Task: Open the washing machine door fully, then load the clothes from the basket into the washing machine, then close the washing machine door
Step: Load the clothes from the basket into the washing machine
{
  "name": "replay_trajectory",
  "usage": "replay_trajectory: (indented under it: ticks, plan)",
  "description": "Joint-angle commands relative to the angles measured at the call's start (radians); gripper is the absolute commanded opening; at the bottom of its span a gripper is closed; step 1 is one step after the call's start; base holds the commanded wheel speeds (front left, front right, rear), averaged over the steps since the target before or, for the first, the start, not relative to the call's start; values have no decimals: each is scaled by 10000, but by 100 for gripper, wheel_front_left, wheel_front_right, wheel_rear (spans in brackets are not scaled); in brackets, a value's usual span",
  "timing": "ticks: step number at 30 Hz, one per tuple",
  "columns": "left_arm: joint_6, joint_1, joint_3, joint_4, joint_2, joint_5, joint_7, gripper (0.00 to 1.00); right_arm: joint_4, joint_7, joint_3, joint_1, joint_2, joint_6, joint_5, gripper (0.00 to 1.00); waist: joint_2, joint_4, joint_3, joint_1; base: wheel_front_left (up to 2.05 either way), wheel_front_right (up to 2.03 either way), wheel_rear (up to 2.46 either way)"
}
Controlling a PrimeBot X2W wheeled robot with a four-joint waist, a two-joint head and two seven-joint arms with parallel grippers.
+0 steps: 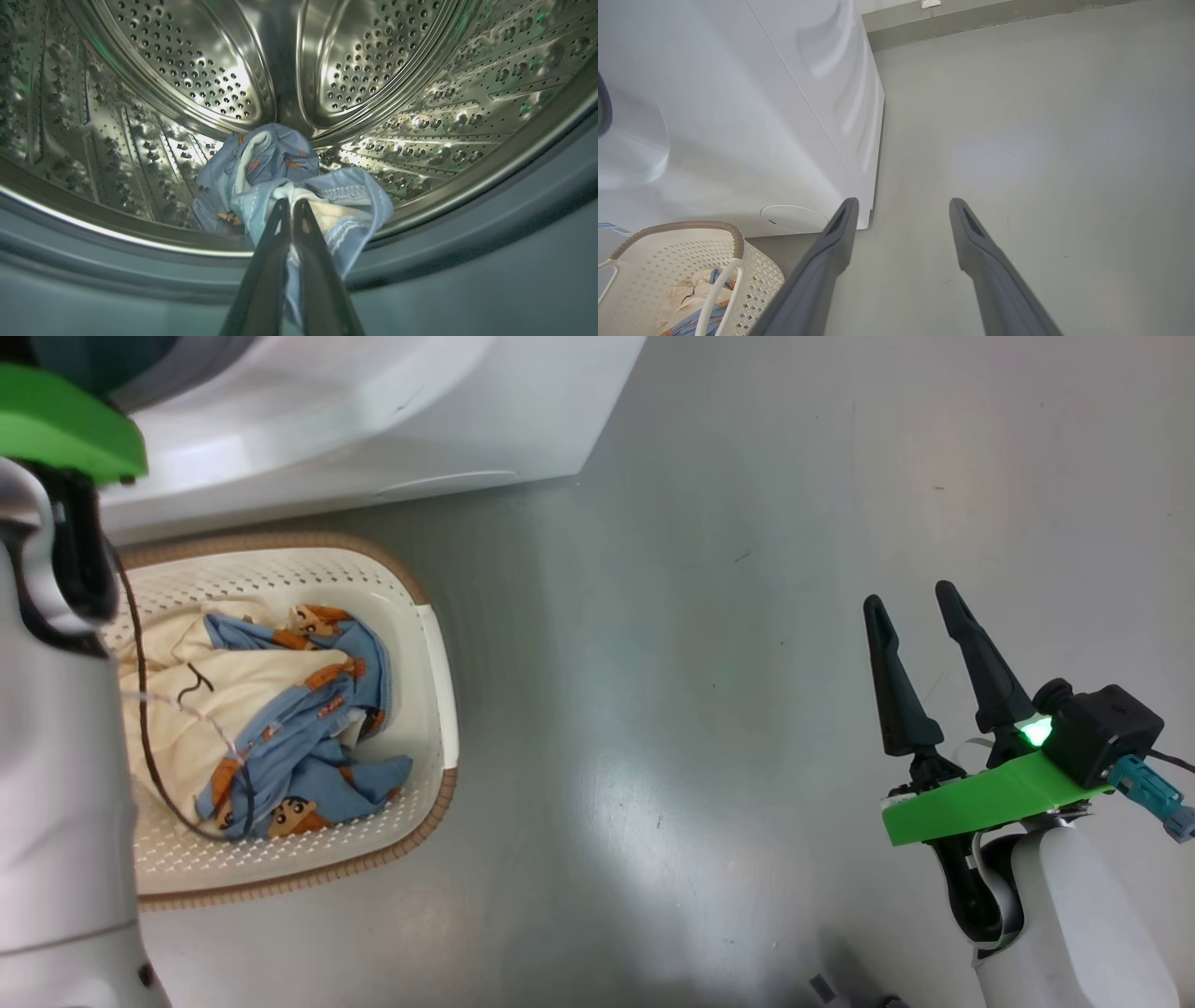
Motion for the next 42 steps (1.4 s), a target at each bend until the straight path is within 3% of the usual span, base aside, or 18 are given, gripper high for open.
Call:
replay_trajectory:
  ticks: [1, 16, 42]
  plan:
    - [-61, -169, 112, -142, 523, 145, -189, 0, -238, -48, 201, 274, 27, 16, -14, 100, 0, -14, 9, 0, 0, 0, 0]
    - [-673, -2148, -249, 1434, 1241, 298, -778, 0, -303, -48, 300, 292, 56, 16, 9, 100, 0, -262, 291, 0, 0, 0, 0]
    - [-1452, -5430, -636, 2663, 2152, 112, -1271, 0, -481, -48, 322, 60, 227, 16, 206, 100, 0, -609, 1862, 0, 0, 0, 0]
